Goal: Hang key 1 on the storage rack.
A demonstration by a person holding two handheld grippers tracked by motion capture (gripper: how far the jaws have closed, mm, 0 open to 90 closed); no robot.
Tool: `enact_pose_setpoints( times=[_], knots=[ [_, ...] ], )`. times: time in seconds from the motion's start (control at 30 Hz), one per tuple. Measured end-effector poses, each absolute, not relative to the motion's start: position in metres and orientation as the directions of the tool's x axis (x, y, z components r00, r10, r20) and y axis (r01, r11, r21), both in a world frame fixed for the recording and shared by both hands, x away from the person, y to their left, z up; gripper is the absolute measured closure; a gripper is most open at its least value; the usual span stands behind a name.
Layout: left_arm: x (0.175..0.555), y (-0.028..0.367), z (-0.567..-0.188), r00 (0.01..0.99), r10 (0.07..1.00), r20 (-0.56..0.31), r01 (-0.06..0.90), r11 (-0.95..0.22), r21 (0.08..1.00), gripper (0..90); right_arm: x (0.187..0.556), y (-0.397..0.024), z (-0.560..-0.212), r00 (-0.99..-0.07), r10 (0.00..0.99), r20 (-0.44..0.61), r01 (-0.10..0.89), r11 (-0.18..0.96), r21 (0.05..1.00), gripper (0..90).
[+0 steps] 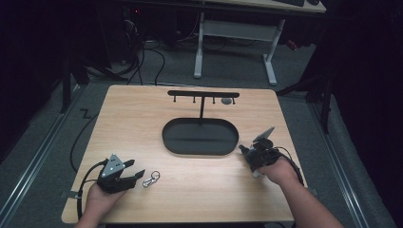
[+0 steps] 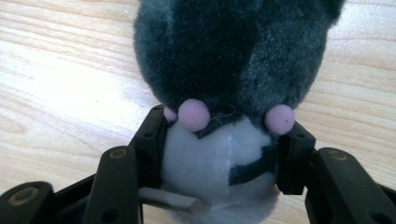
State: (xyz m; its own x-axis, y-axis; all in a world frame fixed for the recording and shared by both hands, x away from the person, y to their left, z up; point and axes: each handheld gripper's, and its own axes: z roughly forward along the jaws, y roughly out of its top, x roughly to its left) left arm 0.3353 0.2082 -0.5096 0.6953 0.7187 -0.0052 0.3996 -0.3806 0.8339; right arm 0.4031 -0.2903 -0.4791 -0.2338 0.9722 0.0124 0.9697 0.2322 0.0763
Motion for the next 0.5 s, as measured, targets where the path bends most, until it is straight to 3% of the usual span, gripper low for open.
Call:
enact_pose_setpoints(
  times=[0.5],
  knots=[
    [0.334, 0.207, -0.51, 0.697, 0.717, -0.012, 0.397, -0.373, 0.839, 41.7, 0.396, -0.284, -0.432, -0.315, 0.949, 0.016, 0.945, 0.312, 0.1, 49.2]
  ],
)
